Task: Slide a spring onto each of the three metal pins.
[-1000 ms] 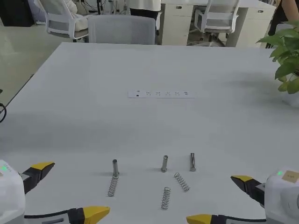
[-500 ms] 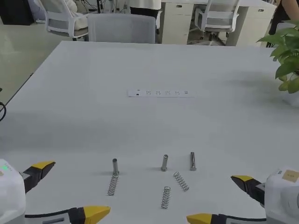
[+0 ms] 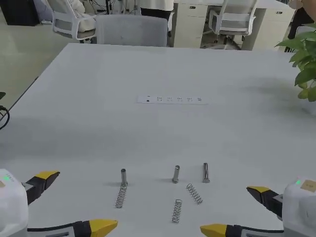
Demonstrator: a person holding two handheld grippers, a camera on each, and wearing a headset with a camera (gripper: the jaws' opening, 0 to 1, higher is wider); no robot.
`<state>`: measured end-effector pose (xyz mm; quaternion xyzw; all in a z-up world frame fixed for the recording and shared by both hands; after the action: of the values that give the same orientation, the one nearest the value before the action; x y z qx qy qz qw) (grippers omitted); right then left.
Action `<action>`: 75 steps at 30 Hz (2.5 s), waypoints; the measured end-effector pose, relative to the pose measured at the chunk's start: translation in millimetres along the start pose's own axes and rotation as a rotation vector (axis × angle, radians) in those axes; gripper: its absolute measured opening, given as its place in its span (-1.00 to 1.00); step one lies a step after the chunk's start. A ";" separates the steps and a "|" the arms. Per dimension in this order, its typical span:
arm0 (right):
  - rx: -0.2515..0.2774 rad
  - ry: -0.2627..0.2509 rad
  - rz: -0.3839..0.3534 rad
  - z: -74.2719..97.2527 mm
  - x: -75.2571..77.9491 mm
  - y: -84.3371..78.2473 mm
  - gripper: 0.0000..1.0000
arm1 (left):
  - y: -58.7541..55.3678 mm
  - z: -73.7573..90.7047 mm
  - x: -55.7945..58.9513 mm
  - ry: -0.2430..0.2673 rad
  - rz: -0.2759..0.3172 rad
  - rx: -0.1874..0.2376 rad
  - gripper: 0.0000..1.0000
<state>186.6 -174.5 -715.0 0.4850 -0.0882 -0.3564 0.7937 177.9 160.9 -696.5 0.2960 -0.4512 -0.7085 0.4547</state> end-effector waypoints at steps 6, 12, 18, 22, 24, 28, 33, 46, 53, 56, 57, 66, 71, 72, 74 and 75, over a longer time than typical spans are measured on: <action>-0.010 0.008 -0.002 -3.8 0.0 -1.2 0.81 | -0.6 -1.2 -0.1 -0.001 0.003 0.000 0.97; -0.012 -0.001 -0.031 -9.4 15.0 5.6 0.65 | -2.5 -2.3 -0.1 -0.006 0.001 -0.004 0.97; -0.009 -0.035 -0.068 -18.7 46.4 23.2 0.45 | -4.8 -3.3 0.4 -0.013 0.000 -0.008 0.97; -0.031 -0.046 -0.081 -27.2 63.1 33.2 0.32 | -5.7 -3.2 -1.3 -0.007 0.003 -0.006 0.97; -0.037 -0.052 -0.087 -31.6 71.5 38.3 0.26 | -5.9 -3.2 -1.6 -0.006 0.006 -0.004 0.97; -0.067 -0.063 -0.104 -41.6 85.8 44.4 0.15 | -7.5 -2.4 -2.1 -0.003 0.006 -0.008 0.97; -0.128 -0.084 -0.156 -55.1 103.5 39.3 0.02 | -9.3 -0.9 -2.3 0.004 0.012 -0.009 0.97; -0.232 -0.099 -0.199 -81.6 118.6 37.4 -0.27 | -8.8 1.0 0.7 0.006 0.012 -0.015 0.97; -0.296 -0.101 -0.208 -95.7 123.5 40.3 -0.45 | -9.0 -0.5 0.9 0.005 0.015 -0.018 0.97; -0.322 -0.102 -0.211 -101.3 124.0 42.1 -0.50 | -9.8 -0.8 0.1 0.006 0.017 -0.019 0.97; -0.333 -0.106 -0.212 -103.6 125.6 42.3 -0.51 | -10.1 -0.9 -0.2 0.007 0.018 -0.020 0.97; -0.392 -0.104 -0.236 -115.2 129.9 39.8 -0.57 | -12.6 -1.8 -2.3 0.012 0.020 -0.028 0.97; -0.459 -0.120 -0.193 -121.7 129.8 37.3 -0.64 | -13.8 -2.6 -3.2 0.011 0.018 -0.036 0.97; -0.466 -0.109 -0.176 -122.9 130.1 37.2 -0.66 | -13.8 -2.5 -3.2 0.011 0.015 -0.037 0.97; -0.479 -0.111 -0.168 -124.7 130.6 36.8 -0.66 | -13.3 -2.3 -3.1 0.011 0.012 -0.036 0.97; -0.479 -0.111 -0.161 -125.5 130.9 37.1 -0.66 | -13.0 -2.0 -3.4 0.013 0.011 -0.036 0.97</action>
<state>361.0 -160.8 -775.5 0.2682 -0.0055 -0.4554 0.8489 176.0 165.6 -709.1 0.2896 -0.4371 -0.7121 0.4669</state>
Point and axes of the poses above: the centre of the closed fingertips' face, and the gripper's own axes: z roughly backward along the fingers, x roughly to its right, y roughly out of its top, the point moved 8 cm from there along z, roughly backward along the fingers, and after that the axes turned 11 degrees about y, right-handed, at the moved point
